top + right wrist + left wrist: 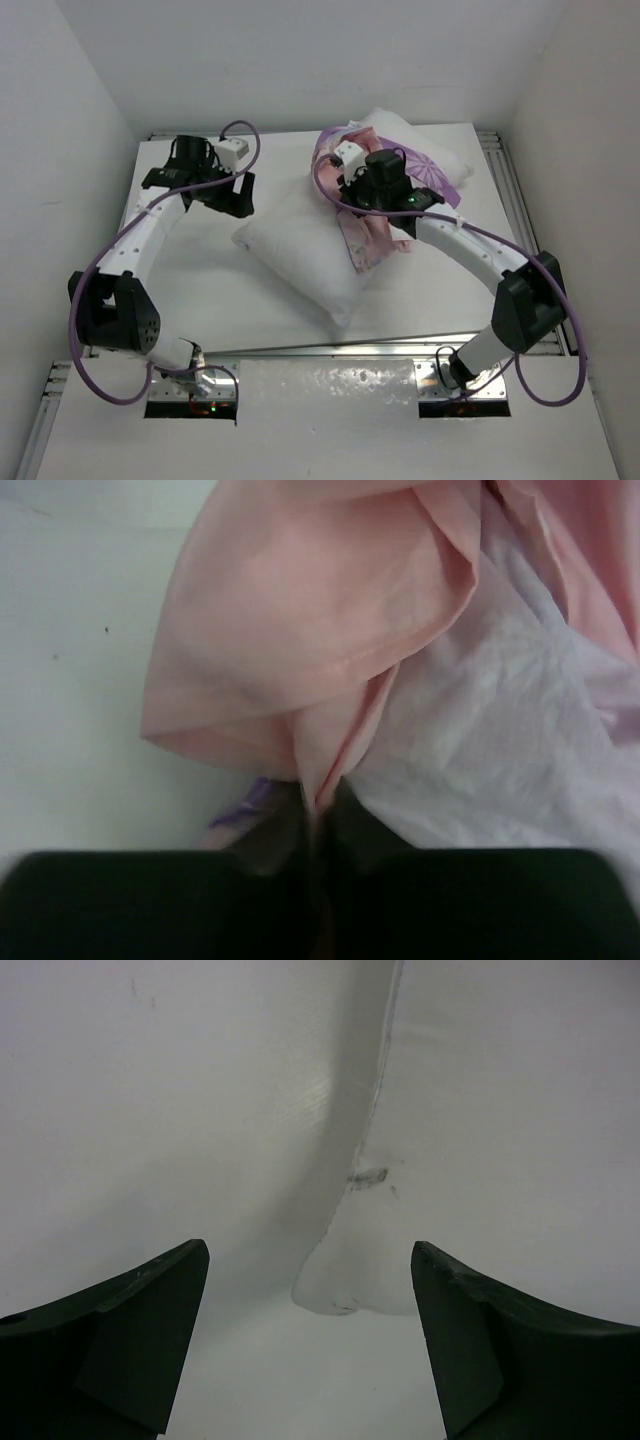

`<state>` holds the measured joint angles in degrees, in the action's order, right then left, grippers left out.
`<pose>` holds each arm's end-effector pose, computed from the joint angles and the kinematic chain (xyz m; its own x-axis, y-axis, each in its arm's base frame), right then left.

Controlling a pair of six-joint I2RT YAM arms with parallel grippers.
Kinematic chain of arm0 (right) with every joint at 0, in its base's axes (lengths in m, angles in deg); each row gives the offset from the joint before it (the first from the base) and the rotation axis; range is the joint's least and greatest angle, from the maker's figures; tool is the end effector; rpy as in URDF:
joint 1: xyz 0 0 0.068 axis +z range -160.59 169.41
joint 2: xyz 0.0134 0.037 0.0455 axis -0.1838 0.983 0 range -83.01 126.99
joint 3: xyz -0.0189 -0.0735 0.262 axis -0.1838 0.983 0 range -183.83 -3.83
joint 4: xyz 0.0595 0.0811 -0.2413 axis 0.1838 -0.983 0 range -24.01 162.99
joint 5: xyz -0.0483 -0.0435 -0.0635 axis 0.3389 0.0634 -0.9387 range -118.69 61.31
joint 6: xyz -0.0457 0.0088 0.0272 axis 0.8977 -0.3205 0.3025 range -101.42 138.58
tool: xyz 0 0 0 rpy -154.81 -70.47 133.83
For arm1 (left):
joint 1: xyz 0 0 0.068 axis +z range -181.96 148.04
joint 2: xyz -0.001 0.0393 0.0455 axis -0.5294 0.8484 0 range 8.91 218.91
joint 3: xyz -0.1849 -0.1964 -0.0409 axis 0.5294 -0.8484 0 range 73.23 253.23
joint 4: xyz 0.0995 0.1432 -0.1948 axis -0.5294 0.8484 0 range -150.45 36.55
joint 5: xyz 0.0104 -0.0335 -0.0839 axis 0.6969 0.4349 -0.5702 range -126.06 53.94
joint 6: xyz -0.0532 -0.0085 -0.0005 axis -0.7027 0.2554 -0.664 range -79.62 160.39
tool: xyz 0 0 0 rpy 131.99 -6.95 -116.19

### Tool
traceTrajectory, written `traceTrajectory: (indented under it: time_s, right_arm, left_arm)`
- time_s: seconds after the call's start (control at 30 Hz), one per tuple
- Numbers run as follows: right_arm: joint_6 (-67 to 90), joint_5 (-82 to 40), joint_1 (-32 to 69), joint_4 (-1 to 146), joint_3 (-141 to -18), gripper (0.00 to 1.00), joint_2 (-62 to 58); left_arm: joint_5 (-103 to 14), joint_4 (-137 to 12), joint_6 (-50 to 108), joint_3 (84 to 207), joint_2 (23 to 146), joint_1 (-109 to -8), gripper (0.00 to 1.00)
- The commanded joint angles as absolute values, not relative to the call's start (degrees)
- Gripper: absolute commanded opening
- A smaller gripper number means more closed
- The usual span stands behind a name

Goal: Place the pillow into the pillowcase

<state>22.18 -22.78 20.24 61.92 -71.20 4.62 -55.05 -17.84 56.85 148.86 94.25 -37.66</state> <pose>0.3014 0.1841 0.2918 -0.4089 -0.3167 -0.8559 -0.6121 0.7908 -0.0002 0.3132 -0.0428 0.3093 -0.6725 0.3364 -0.6592 0.5030 0.8611 -0.0737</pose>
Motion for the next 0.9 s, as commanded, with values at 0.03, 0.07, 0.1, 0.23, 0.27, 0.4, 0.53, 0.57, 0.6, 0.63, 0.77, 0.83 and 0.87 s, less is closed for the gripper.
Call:
traceTrajectory:
  time_s: [0.03, 0.07, 0.1, 0.23, 0.27, 0.4, 0.53, 0.57, 0.6, 0.63, 0.77, 0.83, 0.87]
  right_arm:
    - [24.29, -25.35, 23.41, 66.22, -79.31, 0.00, 6.55]
    - [24.47, -25.00, 25.33, 68.40, -81.67, 0.00, 6.64]
    - [24.39, -24.74, 26.66, 70.34, -83.00, 0.00, 6.64]
    - [13.72, -17.21, 30.89, 83.08, -93.62, 0.00, 11.00]
    - [10.88, -15.70, 31.67, 87.02, -101.57, 0.00, 13.21]
    - [7.84, -9.54, 37.29, 85.31, -127.00, 0.00, 27.79]
    - [6.31, -4.53, 42.93, 83.61, -125.81, 0.00, 33.01]
    - [4.45, -3.82, 43.28, 87.98, -122.08, 0.00, 30.74]
    - [3.13, -3.64, 43.37, 88.89, -119.00, 0.00, 29.76]
    - [1.90, -3.55, 43.37, 87.77, -114.87, 0.00, 29.14]
    - [3.90, -1.98, 43.37, 77.06, -109.65, 0.32, 26.68]
    - [8.55, -1.62, 43.37, 66.47, -110.43, 0.97, 25.63]
    - [9.61, -3.01, 43.37, 64.05, -110.61, 0.99, 23.45]
  left_arm:
    - [-56.37, -20.37, 53.75, 150.73, 90.30, -38.03, 0.81]
    - [-55.41, -20.46, 52.70, 151.18, 89.51, -37.94, 0.82]
    - [-54.70, -21.16, 51.99, 151.71, 89.07, -37.94, 0.82]
    - [-52.32, -23.97, 44.45, 153.81, 86.61, -34.00, 0.84]
    - [-53.54, -24.32, 40.25, 154.26, 86.34, -28.94, 0.84]
    - [-53.03, -22.67, 32.13, 158.73, 86.52, -16.25, 0.83]
    - [-45.23, -21.95, 32.56, 160.06, 84.15, -10.70, 0.83]
    - [-40.77, -22.22, 32.91, 159.97, 83.45, -10.17, 0.83]
    - [-38.98, -22.83, 33.00, 159.97, 82.31, -9.99, 0.83]
    - [-37.83, -23.27, 33.00, 159.97, 81.95, -9.90, 0.84]
    - [-41.48, -25.46, 35.54, 159.89, 81.42, -9.90, 0.84]
    - [-49.11, -26.52, 38.08, 158.92, 81.42, -9.90, 0.85]
    - [-52.12, -27.40, 39.23, 158.05, 81.42, -10.08, 0.85]
